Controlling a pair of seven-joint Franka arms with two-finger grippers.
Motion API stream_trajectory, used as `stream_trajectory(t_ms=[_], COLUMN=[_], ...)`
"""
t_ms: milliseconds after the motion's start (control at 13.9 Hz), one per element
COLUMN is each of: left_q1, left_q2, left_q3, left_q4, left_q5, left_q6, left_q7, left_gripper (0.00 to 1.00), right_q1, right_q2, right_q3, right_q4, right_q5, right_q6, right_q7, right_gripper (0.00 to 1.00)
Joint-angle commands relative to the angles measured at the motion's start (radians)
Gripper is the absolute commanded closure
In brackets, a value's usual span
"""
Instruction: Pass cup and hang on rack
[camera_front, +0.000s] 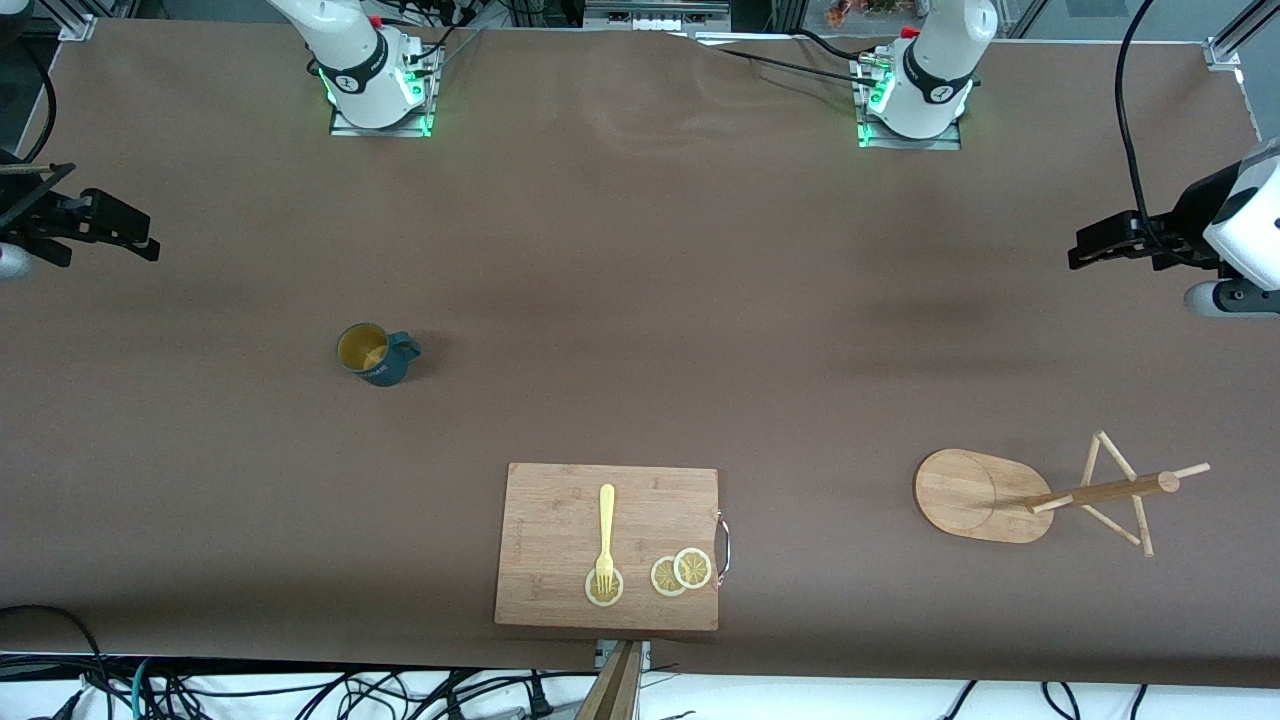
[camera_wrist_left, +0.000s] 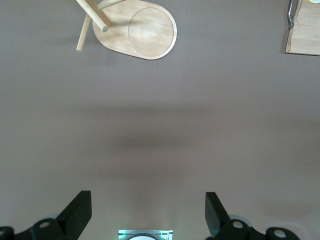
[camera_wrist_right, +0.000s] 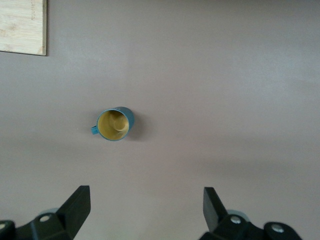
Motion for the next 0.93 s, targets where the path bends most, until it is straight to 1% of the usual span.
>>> stream_trajectory(t_ms=[0, 143, 287, 358, 430, 502, 717, 860], left_q1=[-0.004, -0.001, -0.002, -0.004, -0.004, -0.004, -0.002, 0.002], left_q2=[0.02, 0.018, 0.021, 0.021, 0.021, 0.023, 0.022, 0.022], left_q3=[0.001, 0.002, 0.002, 0.002, 0.002, 0.001, 0.002, 0.002], left_q4=[0.034, 0.036, 0.04, 0.04, 0.04, 0.04, 0.04, 0.04], left_q5=[-0.018, -0.019, -0.018, -0.018, -0.019, -0.019, -0.018, -0.019], left_q6=[-0.007, -0.007, -0.007, -0.007, -0.007, -0.007, -0.007, -0.007], left_q7=[-0.012, -0.01, -0.01, -0.01, -0.012, -0.013, -0.012, -0.003], left_gripper=[0.0, 0.0, 0.0, 0.0, 0.0, 0.0, 0.0, 0.0], right_q1=[0.003, 0.044, 0.079, 0.08, 0.08, 0.08, 0.08, 0.08], right_q2=[-0.005, 0.0, 0.035, 0.068, 0.093, 0.111, 0.102, 0.102], right_q3=[0.001, 0.001, 0.001, 0.001, 0.001, 0.001, 0.001, 0.002], right_q4=[0.0, -0.002, -0.009, -0.017, -0.035, -0.069, -0.295, -0.418], right_q5=[0.006, -0.003, -0.026, -0.025, -0.014, -0.014, -0.015, -0.011], right_q6=[-0.015, -0.044, -0.068, -0.078, -0.054, 0.024, 0.347, 0.538], right_q7=[-0.007, -0.026, -0.014, -0.01, -0.01, -0.01, -0.024, -0.018], right_gripper=[0.0, 0.0, 0.0, 0.0, 0.0, 0.0, 0.0, 0.0])
